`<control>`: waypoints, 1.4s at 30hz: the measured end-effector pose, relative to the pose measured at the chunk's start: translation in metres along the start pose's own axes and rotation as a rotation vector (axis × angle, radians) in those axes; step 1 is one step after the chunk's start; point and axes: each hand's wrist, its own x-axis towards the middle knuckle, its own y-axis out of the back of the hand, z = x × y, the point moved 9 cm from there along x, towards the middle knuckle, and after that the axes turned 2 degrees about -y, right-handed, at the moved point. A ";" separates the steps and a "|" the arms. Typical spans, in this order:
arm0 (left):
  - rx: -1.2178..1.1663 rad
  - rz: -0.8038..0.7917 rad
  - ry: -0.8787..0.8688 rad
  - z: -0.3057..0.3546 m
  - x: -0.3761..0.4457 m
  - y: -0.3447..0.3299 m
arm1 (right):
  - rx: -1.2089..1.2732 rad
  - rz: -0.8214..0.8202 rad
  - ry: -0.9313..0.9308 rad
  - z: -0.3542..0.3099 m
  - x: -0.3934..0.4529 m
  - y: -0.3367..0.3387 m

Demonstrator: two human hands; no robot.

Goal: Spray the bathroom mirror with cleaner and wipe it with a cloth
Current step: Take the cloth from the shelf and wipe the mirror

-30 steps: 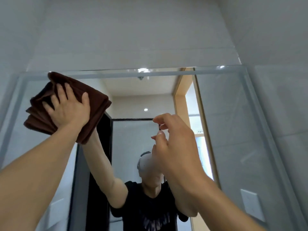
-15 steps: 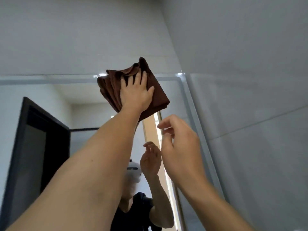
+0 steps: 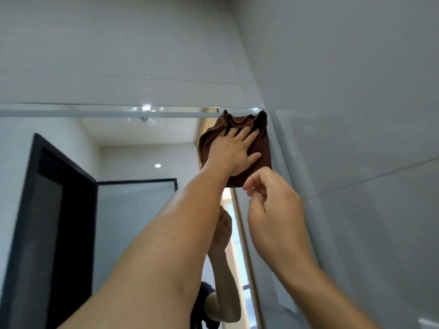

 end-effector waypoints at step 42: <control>0.177 0.125 0.944 -0.373 -0.312 0.097 | -0.167 -0.207 0.415 -0.194 0.013 -0.241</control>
